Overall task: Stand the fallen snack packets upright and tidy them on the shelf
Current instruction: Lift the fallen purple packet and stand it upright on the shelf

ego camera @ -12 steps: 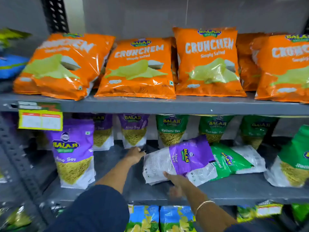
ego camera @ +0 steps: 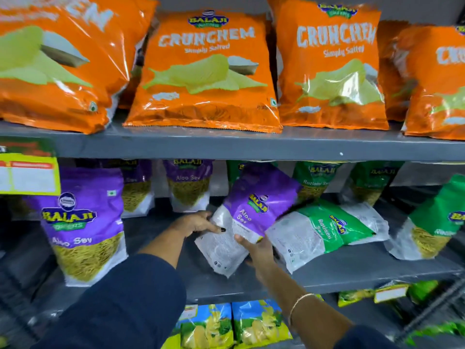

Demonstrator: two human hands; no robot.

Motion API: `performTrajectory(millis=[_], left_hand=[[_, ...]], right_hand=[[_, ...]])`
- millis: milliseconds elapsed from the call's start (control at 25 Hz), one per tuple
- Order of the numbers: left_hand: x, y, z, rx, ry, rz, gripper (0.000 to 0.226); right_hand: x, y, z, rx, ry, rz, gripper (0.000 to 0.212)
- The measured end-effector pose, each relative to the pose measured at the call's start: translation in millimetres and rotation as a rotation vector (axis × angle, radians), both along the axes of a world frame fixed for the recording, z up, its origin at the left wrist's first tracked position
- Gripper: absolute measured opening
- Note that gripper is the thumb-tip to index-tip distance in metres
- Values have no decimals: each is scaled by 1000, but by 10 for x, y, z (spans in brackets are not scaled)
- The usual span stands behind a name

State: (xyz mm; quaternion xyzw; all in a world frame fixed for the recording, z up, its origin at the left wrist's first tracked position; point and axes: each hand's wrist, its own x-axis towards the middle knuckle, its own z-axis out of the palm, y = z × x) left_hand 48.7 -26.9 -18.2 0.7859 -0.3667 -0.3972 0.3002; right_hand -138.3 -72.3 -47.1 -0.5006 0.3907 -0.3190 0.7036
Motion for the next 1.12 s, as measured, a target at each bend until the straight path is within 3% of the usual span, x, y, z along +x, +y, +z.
performTrajectory(millis=[160,280,400,520,600,680,760,840,920,1000,1120], left_hand=[[79,377,-86,-176,48,144,71],[-40,570,-141,-300,68,259,65],[-19,709,-105,-250,81,229,72],[47,823,-21,-88,169,181,52],[43,830,2,-50,134,218,33],[29,804,2,-91,68,274,30],[16,759,-13,-155,103,297,48],[-35,706,10,-182,159,268,68],[-42,651,32,-153,165,223,74],[-4,625,61,-139,200,240,65],[118,665,69,-158,219,354,37]], right_hand=[[230,-101,199,-289,155,221,61],[412,-149,228,-403,281,287,62],[497,-237,209,-531,420,252,64],[548,-306,158,-515,585,185,49],[587,-277,147,-435,559,221,33],[578,-265,182,-485,563,295,25],[517,-252,211,-511,546,510,38],[477,-204,220,-459,524,726,77],[497,-117,222,-575,620,709,103],[548,-79,182,-668,611,600,98],[540,-160,150,-521,380,493,82]])
